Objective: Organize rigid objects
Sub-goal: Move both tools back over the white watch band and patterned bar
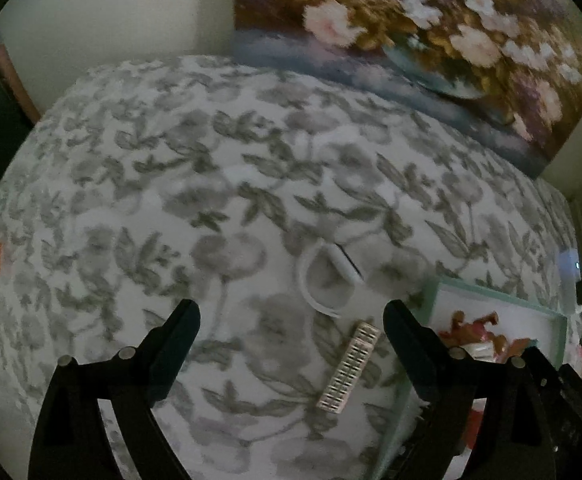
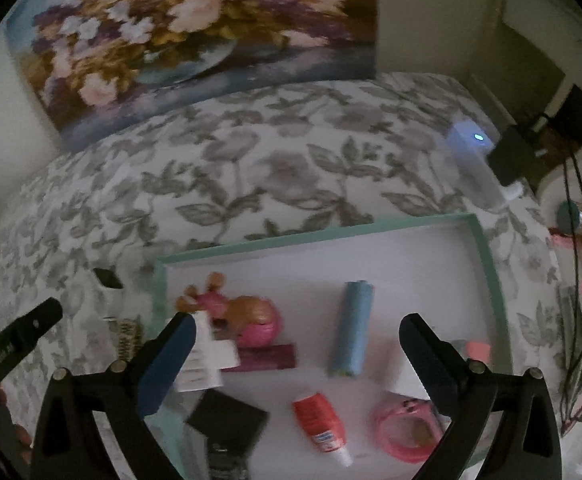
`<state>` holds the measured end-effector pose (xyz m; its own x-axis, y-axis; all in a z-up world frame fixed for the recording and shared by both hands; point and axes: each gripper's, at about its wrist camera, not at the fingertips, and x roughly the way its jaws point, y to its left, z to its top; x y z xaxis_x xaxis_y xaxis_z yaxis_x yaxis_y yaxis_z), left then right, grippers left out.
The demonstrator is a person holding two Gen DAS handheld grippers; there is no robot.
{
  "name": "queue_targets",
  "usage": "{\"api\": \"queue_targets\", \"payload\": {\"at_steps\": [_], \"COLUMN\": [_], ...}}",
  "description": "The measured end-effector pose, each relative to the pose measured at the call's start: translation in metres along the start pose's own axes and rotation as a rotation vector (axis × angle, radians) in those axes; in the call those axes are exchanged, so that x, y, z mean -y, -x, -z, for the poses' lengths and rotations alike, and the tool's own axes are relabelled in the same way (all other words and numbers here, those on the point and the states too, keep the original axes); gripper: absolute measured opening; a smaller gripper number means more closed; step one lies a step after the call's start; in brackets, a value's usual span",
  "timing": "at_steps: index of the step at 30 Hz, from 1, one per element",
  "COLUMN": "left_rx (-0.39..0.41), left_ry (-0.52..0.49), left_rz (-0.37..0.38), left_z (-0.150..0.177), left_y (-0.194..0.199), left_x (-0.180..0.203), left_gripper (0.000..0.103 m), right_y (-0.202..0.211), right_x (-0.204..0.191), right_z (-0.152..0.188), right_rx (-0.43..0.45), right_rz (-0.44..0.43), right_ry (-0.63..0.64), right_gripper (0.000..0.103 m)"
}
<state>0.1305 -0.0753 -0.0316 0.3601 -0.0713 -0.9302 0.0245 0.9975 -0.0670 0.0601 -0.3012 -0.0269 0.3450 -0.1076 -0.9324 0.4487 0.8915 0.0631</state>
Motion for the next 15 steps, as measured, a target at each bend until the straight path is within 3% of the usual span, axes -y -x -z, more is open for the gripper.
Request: {"api": "queue_targets", "payload": {"at_steps": [15], "left_rx": [0.016], "left_ry": [0.062], "left_rz": [-0.023], "left_z": [-0.012], "left_y": [0.004], "left_x": [-0.049], "left_gripper": [0.093], "right_y": [-0.001], "right_x": [-0.079], "right_z": [0.012], "right_rx": [0.001], "right_rz": [-0.087], "right_ry": [0.122], "right_gripper": [0.103]}}
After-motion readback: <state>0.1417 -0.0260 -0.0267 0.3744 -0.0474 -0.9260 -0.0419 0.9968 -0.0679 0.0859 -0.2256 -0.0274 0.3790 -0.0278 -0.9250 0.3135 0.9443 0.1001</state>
